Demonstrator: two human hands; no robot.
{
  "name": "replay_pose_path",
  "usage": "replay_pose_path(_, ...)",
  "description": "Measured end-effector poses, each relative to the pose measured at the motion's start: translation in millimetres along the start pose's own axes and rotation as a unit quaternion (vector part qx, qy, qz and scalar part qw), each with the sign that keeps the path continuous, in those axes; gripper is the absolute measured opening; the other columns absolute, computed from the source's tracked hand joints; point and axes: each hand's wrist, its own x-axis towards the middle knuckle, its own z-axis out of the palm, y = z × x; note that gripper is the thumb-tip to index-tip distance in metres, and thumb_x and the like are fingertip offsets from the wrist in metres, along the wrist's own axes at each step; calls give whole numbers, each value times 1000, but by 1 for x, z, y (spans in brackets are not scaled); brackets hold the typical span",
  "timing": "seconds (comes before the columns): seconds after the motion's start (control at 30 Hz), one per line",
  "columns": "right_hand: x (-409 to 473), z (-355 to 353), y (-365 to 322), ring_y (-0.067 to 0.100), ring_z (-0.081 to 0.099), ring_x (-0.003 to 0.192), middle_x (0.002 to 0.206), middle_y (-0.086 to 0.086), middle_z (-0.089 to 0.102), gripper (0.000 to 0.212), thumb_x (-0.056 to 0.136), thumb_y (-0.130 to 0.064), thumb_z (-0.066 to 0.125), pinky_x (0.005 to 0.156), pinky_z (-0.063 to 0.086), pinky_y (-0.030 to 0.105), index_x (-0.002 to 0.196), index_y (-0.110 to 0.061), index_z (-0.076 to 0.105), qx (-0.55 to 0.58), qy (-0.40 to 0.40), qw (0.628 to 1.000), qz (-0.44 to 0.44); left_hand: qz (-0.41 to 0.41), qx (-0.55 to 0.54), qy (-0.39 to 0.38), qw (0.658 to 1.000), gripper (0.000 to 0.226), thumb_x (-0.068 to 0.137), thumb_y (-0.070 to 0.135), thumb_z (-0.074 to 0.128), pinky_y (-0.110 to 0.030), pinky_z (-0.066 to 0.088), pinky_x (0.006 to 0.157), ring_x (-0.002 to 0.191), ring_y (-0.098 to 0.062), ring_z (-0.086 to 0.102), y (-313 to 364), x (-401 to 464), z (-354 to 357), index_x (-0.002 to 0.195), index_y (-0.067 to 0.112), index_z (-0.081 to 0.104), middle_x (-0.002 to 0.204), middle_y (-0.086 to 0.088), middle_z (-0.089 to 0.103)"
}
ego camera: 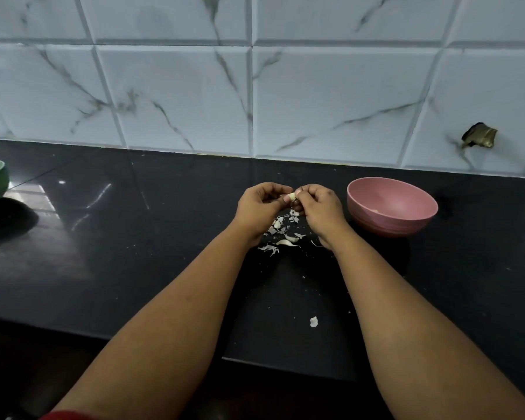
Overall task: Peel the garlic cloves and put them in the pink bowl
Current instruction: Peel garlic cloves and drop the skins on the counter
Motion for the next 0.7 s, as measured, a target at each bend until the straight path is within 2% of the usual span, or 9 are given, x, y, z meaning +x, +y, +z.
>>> replay_pose_path(0.13,1,2,0,11,54,64,68,0,61,21,95,-12,51,65,46,29,79,-14,64,49,-16,998,27,-13,-34,-5,999,13,89,-6,64,-32,57,85,88,-26,69,1,1,0,95,5,69,95,-26,65)
replay_pose_path(0.23,0,4,-2,9,48,63,68,1,54,27,98,-10,46,62,41,25,77,-13,62,142,-42,987,56,-31,-78,-15,996,13,90,-7,62,-25,57,80,81,-18,70,3,0,0,97,2,68,88,-15,69)
replay_pose_path(0.37,-2,5,-4,6,45,65,71,0,52,28,102,-10,42,65,41,22,82,-13,61,193,-77,976,67,-47,-120,-23,991,15,90,-8,60,-25,58,82,80,-16,70,5,0,-1,101,-1,67,88,-13,70)
replay_pose_path(0.6,-3,5,-4,7,52,65,73,1,58,28,103,-9,41,62,45,20,86,-12,63,184,-64,979,54,-50,-109,-6,993,14,90,-7,61,-27,58,84,82,-18,70,5,1,0,100,1,68,88,-12,71)
replay_pose_path(0.7,-5,3,-8,11,58,68,77,5,62,30,104,-8,37,63,50,17,88,-8,62,215,-69,972,63,-40,-70,32,996,14,89,-3,65,-40,55,95,92,-25,67,3,3,-1,93,8,71,94,-15,70)
